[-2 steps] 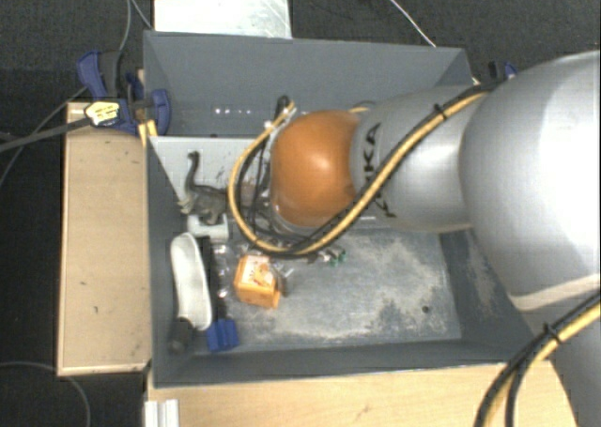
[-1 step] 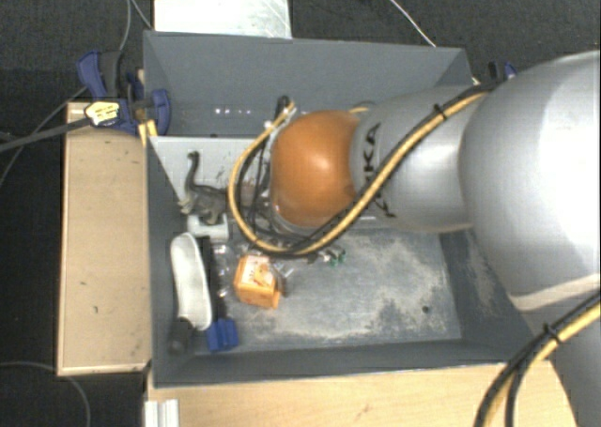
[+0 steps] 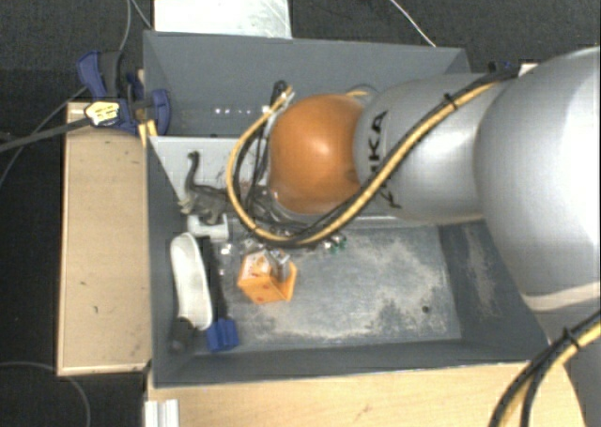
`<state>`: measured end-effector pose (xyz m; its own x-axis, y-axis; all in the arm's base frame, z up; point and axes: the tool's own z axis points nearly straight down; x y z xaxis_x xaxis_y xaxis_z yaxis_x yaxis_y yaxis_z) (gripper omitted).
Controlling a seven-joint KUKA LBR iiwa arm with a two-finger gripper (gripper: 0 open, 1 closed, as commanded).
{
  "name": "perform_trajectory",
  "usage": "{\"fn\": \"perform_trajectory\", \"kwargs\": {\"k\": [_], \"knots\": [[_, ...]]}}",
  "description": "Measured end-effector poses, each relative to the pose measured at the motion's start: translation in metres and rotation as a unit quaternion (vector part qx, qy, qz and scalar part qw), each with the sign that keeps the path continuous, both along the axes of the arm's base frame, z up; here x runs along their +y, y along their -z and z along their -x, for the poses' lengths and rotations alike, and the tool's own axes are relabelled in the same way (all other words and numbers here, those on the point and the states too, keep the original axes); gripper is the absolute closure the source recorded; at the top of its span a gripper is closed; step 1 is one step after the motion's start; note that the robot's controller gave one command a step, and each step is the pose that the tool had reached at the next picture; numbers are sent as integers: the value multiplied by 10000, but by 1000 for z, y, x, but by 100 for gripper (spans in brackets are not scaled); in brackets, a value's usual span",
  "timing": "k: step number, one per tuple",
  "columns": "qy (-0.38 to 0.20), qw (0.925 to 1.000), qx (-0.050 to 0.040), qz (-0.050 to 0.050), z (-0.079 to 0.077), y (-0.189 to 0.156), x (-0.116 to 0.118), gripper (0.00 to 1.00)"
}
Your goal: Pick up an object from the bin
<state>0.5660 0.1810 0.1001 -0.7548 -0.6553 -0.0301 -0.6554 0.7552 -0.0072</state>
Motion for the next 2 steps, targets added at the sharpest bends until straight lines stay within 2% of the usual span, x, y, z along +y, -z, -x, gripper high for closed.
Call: {"fn": "perform_trajectory", "kwargs": {"k": [1,2], "knots": [[-57,10000,4,-15,-11,18,4,100],[-205,9998,14,-11,-19,19,5,100]]}}
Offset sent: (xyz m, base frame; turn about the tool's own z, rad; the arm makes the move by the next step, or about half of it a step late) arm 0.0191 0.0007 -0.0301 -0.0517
